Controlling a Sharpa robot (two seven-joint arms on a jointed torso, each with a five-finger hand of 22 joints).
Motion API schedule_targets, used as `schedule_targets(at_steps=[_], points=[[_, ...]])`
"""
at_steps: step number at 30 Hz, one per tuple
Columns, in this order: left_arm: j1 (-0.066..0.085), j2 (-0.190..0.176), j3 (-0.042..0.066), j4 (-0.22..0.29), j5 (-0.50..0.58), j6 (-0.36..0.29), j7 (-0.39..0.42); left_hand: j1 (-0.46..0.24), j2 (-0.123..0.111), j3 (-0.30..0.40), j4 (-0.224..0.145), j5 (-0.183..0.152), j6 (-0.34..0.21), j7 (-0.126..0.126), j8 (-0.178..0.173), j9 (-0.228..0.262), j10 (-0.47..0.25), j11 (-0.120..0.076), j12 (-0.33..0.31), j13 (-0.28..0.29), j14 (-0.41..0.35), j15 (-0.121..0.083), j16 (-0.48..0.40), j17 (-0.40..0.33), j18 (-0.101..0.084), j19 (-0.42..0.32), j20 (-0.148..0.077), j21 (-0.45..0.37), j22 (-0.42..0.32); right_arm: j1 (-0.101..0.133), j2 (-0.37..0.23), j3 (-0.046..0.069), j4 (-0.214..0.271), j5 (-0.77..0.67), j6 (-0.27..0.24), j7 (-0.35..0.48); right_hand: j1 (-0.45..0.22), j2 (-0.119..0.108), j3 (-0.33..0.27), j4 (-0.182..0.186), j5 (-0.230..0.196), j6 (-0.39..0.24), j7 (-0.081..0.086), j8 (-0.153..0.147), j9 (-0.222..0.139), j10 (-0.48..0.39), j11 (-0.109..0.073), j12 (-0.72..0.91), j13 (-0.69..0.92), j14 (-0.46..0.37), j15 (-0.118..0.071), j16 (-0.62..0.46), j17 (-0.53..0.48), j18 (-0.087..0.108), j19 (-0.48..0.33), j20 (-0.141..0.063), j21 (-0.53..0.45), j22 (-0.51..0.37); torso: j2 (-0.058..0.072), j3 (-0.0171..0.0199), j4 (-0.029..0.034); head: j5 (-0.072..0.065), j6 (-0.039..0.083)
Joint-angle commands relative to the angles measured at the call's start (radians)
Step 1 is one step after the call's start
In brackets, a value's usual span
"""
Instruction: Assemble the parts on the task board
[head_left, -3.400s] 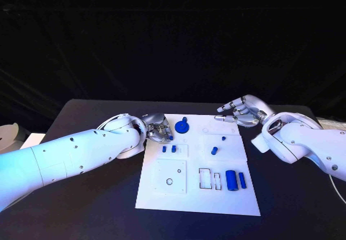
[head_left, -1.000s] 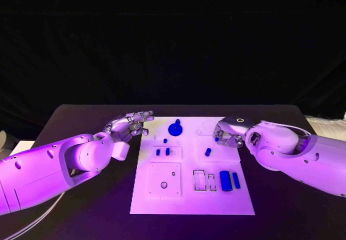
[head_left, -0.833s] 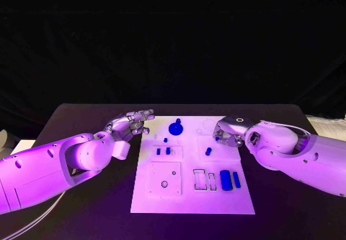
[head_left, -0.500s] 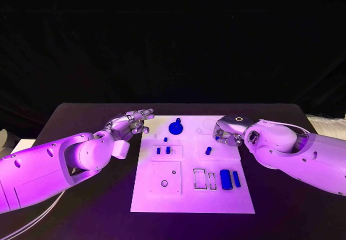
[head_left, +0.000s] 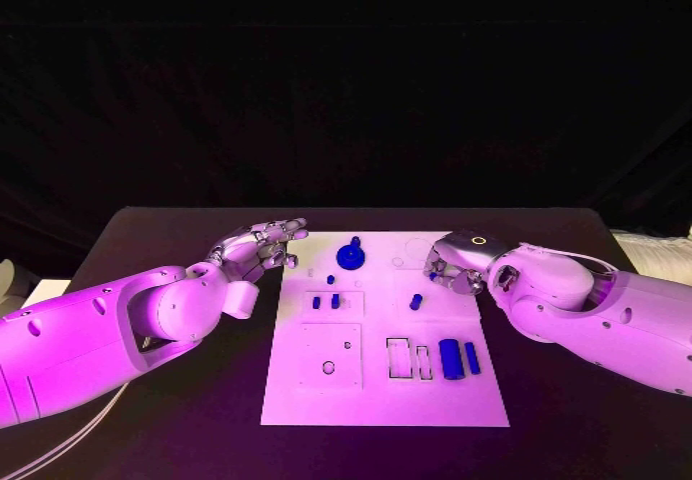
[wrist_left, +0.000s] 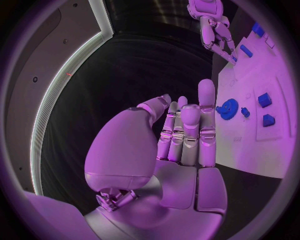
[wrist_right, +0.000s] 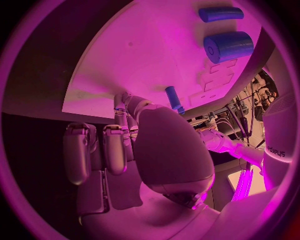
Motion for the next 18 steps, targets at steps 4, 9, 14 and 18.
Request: schedule_targets(at_steps=[4, 9, 14, 18], points=[[0.000, -0.001, 0.000, 0.000, -0.013, 0.025, 0.000, 0.003, 0.008, -0.001, -0.009, 0.004, -0.006, 0.006, 0.004, -0.002, -0.008, 0.001, 0.004, 0.001, -0.009, 0.001, -0.005, -0.005, 0.011, -0.009, 0.001, -0.006, -0.001, 0.001, 0.000, 0.002, 0.009, 0.009, -0.089, 0.019, -0.013, -0.004, 0.012, -0.001, 0.003, 0.005, 0.014, -0.003, 0.015, 0.007, 0.003, 0.001, -0.003, 0.077, 0.002, -0.002, 0.119, 0.006, 0.020, -0.001, -0.003, 0.082, 0.000, -0.0001, 0.0007, 0.000, 0.001], [0.000, -0.002, 0.000, 0.000, -0.020, 0.028, -0.007, -0.001, 0.009, -0.005, -0.010, 0.005, -0.016, 0.010, 0.003, -0.003, -0.019, 0.005, 0.008, 0.000, -0.009, 0.004, -0.002, -0.004, 0.010, -0.010, 0.003, -0.008, -0.003, 0.001, -0.008, 0.003, 0.019, 0.013, -0.097, 0.017, -0.023, -0.007, 0.026, -0.004, 0.002, 0.003, 0.016, -0.005, 0.016, 0.007, 0.005, 0.001, -0.008, 0.077, 0.003, 0.000, 0.121, 0.005, 0.020, 0.001, -0.002, 0.084, 0.000, -0.0002, 0.0005, -0.001, 0.003], [0.000, -0.003, 0.000, 0.000, -0.026, 0.030, -0.008, -0.002, 0.009, -0.006, -0.011, 0.005, -0.019, 0.011, 0.002, -0.003, -0.024, 0.006, 0.010, 0.000, -0.011, 0.005, -0.002, -0.008, 0.010, -0.010, 0.003, -0.009, -0.004, 0.002, -0.015, 0.004, 0.029, 0.016, -0.105, 0.015, -0.027, -0.013, 0.029, -0.006, 0.002, 0.004, 0.016, -0.005, 0.017, 0.007, 0.005, 0.001, -0.010, 0.077, 0.004, -0.001, 0.120, 0.005, 0.021, 0.002, -0.002, 0.084, 0.000, 0.0000, -0.0008, -0.002, 0.002], [0.000, -0.004, 0.000, -0.001, -0.027, 0.032, -0.008, -0.002, 0.009, -0.006, -0.011, 0.005, -0.019, 0.011, 0.002, -0.003, -0.024, 0.006, 0.010, 0.000, -0.011, 0.005, -0.002, -0.008, 0.010, -0.010, 0.003, -0.009, -0.004, 0.002, -0.024, 0.006, 0.044, 0.019, -0.117, 0.016, -0.029, -0.017, 0.034, -0.009, 0.002, 0.004, 0.017, -0.005, 0.018, 0.007, 0.005, 0.001, -0.011, 0.077, 0.004, -0.001, 0.120, 0.005, 0.021, 0.002, -0.002, 0.084, 0.000, -0.0002, 0.0004, -0.002, 0.002]])
